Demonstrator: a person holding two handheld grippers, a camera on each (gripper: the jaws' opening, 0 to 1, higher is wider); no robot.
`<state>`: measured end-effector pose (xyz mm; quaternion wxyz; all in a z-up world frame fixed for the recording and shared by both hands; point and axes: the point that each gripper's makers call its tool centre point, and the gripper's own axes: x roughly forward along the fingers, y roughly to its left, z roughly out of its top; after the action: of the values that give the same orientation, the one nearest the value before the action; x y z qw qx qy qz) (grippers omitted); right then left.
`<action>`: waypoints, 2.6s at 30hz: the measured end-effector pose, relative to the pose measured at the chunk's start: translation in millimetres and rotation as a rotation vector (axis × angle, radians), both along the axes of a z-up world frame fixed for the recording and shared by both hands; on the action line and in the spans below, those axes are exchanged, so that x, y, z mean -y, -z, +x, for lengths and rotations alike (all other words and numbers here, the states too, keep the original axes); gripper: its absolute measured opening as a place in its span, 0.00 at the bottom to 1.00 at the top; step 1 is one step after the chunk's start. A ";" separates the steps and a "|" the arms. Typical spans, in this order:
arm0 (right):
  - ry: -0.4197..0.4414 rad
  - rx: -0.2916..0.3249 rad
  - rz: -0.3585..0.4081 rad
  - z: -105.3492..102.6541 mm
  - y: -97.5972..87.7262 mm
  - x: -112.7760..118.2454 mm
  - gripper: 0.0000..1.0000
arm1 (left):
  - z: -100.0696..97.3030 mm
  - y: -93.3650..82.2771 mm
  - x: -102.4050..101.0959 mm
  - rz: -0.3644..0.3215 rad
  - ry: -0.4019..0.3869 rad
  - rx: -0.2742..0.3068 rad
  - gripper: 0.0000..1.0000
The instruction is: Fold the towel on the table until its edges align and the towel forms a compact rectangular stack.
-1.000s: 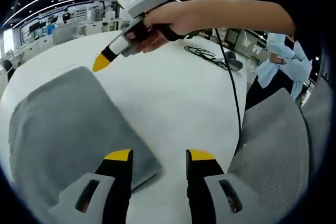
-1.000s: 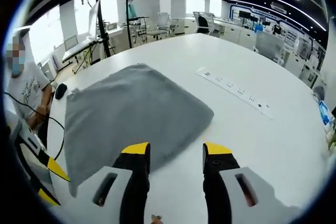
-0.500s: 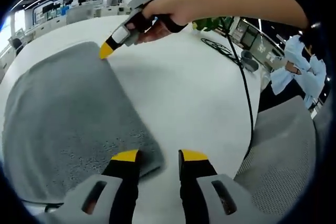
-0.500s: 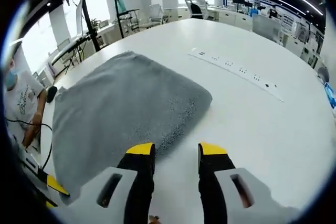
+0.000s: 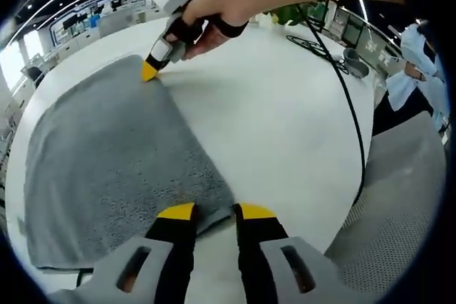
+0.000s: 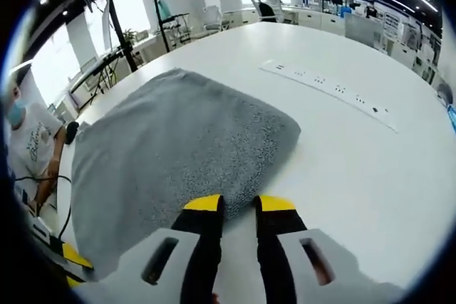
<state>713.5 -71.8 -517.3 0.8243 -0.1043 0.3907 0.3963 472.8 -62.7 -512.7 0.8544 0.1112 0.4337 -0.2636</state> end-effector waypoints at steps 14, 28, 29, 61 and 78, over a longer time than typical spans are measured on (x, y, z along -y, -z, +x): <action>-0.017 0.015 0.002 -0.2 -2.7 3.3 0.01 | 0.6 -1.9 13.6 -0.024 0.078 0.001 0.03; 0.066 0.015 -0.029 0.1 -4.2 76.6 0.01 | 0.4 -11.7 84.2 -0.135 0.258 0.007 0.03; 0.072 0.017 -0.031 -1.5 -5.0 81.5 0.01 | 0.6 -12.1 88.2 -0.138 0.269 0.007 0.03; 0.170 0.048 -0.152 9.7 -8.8 225.8 0.01 | 8.6 -20.0 238.5 -0.250 0.464 -0.004 0.03; 0.251 0.072 -0.101 20.2 -13.6 235.0 0.13 | -1.4 -8.6 238.3 -0.228 0.455 0.005 0.21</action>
<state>733.7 -306.8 -503.7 0.8746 -0.1102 0.3900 0.2661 471.4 -301.0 -504.1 0.7812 0.1094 0.3630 -0.4959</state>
